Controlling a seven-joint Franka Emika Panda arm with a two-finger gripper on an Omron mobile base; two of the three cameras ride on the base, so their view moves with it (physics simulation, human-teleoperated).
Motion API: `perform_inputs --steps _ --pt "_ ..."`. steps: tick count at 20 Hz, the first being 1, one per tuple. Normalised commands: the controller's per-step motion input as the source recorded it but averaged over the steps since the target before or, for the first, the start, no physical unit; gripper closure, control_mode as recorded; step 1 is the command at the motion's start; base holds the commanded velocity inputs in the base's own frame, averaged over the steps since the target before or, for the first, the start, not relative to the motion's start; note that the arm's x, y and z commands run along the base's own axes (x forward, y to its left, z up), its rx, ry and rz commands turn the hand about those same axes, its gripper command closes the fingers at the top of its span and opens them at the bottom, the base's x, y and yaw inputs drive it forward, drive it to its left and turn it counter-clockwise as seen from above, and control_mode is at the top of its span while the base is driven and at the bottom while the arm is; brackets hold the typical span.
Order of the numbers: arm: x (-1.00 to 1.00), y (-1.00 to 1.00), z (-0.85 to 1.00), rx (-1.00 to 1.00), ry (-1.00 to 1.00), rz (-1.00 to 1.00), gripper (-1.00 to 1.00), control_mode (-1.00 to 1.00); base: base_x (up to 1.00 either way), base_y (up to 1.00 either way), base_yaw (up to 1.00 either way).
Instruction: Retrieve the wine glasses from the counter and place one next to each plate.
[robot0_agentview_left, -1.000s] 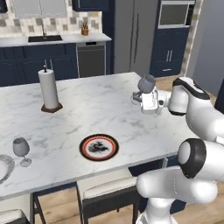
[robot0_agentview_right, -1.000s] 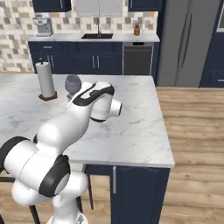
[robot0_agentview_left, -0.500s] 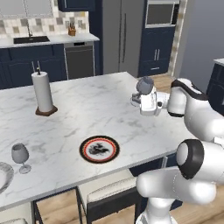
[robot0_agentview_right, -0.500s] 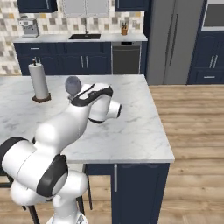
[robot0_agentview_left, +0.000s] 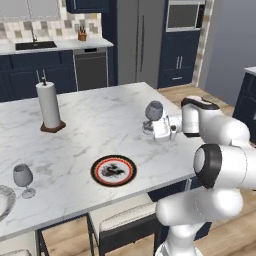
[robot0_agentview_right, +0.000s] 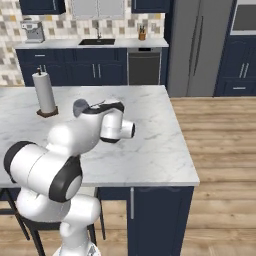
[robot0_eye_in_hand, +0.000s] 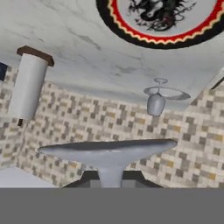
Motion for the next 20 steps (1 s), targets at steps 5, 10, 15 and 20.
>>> perform_inputs --steps 5,10,15,20 --pt "0.00 -0.02 -0.80 -0.10 0.07 0.25 1.00 -1.00 0.00 0.00 0.00" --pt "0.00 -0.05 -0.84 -0.01 0.02 0.14 1.00 -1.00 0.00 0.00 0.00" --pt "0.10 0.00 -0.79 0.00 0.00 0.02 1.00 -1.00 0.00 0.00 0.00" --pt "0.30 0.00 -0.59 0.00 0.04 0.00 1.00 -1.00 0.00 0.00 0.00"
